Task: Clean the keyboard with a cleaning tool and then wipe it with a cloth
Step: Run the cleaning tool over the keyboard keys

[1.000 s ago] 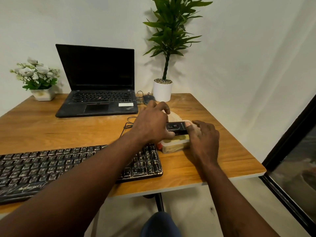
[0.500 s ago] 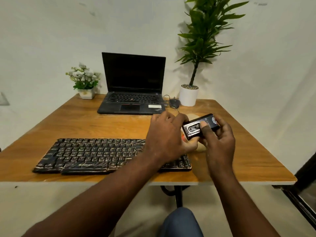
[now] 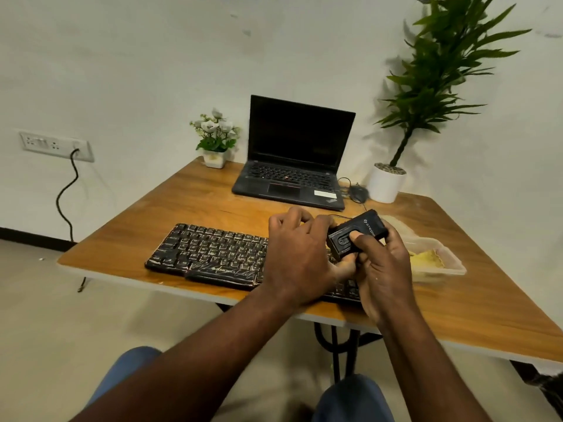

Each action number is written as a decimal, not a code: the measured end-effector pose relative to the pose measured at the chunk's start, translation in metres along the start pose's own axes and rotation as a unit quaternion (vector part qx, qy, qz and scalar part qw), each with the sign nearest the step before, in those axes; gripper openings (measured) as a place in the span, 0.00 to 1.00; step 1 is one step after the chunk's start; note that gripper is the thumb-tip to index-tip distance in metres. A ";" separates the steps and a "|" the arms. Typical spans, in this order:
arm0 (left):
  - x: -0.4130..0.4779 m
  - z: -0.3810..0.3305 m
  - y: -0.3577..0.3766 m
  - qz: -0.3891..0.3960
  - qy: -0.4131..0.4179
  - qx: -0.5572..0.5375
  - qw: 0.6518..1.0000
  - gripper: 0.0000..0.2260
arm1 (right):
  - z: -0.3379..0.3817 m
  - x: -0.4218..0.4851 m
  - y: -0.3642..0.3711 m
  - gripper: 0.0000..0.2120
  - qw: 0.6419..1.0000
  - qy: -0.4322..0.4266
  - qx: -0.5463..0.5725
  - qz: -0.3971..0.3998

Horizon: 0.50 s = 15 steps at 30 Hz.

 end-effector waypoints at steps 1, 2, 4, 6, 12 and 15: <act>-0.001 0.004 -0.003 -0.002 -0.004 0.004 1.000 0.26 | -0.001 0.000 0.005 0.22 1.000 -0.001 -0.003 0.006; -0.001 0.007 -0.005 -0.002 -0.006 0.007 1.000 0.26 | -0.001 0.000 0.010 0.22 1.000 -0.002 -0.005 0.013; -0.001 0.012 -0.010 -0.006 -0.008 0.008 1.000 0.26 | -0.002 -0.001 0.018 0.24 1.000 -0.005 -0.008 0.022; -0.001 0.017 -0.014 -0.014 -0.013 0.011 1.000 0.26 | -0.003 -0.001 0.026 0.26 1.000 -0.008 -0.012 0.027; -0.003 0.029 -0.022 -0.026 -0.017 0.014 0.999 0.26 | -0.007 -0.004 0.040 0.27 0.999 -0.007 -0.034 0.028; -0.006 0.036 -0.022 -0.018 -0.022 0.024 0.999 0.27 | -0.011 -0.005 0.046 0.27 0.999 0.003 -0.041 0.036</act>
Point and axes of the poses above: each hand's wrist, its own x-axis towards the middle knuckle, its own y-axis out of the palm, z = x × y, the point moved 5 cm from there along x, towards the middle knuckle, and after that the axes turned 3 degrees about -x, right-handed, at the moved point
